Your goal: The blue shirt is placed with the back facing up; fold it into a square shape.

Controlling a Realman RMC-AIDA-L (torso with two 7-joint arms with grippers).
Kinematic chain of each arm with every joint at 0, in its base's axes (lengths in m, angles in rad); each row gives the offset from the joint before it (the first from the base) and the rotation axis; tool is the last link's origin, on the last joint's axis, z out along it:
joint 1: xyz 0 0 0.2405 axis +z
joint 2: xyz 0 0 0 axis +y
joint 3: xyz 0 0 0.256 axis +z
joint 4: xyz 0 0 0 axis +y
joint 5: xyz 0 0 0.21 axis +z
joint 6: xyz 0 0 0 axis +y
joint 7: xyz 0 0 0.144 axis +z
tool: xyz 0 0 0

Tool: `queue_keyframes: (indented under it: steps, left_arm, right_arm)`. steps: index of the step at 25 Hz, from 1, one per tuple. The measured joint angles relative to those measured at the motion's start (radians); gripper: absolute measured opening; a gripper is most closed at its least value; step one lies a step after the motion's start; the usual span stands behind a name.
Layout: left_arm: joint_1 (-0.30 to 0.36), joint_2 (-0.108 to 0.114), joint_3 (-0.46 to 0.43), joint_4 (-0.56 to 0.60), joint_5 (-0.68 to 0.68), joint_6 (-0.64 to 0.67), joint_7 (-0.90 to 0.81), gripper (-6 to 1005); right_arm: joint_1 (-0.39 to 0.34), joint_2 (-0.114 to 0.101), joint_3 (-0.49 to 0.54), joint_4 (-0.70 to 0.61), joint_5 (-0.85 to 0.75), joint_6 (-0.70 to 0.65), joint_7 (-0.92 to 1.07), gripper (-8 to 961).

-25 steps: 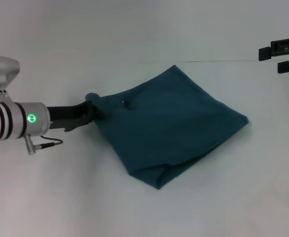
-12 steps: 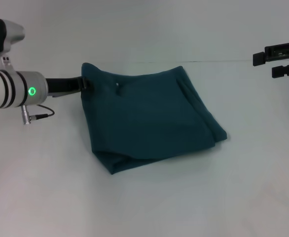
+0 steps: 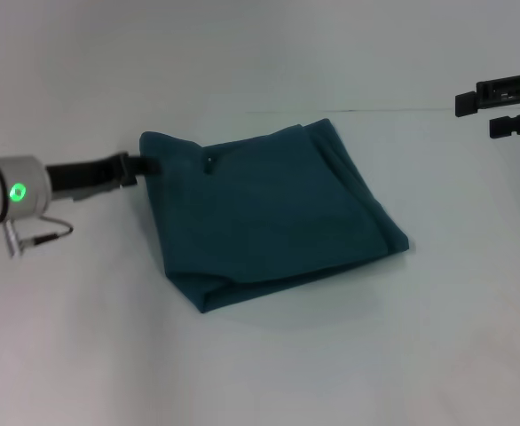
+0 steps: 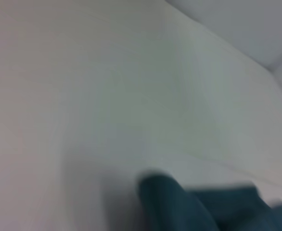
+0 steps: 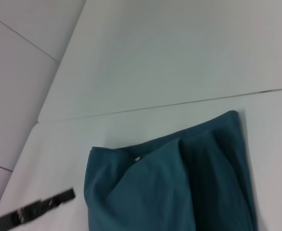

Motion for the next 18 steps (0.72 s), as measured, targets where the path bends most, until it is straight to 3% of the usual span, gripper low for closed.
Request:
queue_keyframes:
  steps: [1, 3, 7, 12, 18]
  left_arm:
    - [0.014, -0.004, 0.0, 0.02, -0.002, 0.033, 0.002, 333]
    - [0.124, -0.046, 0.0, 0.178, -0.031, 0.243, 0.105, 397]
    - [0.196, -0.071, 0.009, 0.253, -0.075, 0.398, 0.315, 535]
    - [0.227, -0.078, 0.034, 0.236, -0.082, 0.542, 0.625, 568]
    - [0.246, -0.079, 0.09, 0.219, -0.074, 0.522, 0.797, 567]
  right_arm:
    - [0.0, -0.001, 0.0, 0.0, 0.0, 0.0, 0.0, 947]
    - [0.001, -0.003, 0.0, 0.0, 0.0, 0.0, 0.001, 947]
    - [0.001, -0.006, 0.0, 0.0, 0.0, 0.0, 0.002, 947]
    - [0.001, -0.009, 0.003, 0.0, 0.0, 0.001, 0.004, 947]
    - [-0.006, -0.011, 0.008, 0.0, -0.001, 0.01, 0.008, 947]
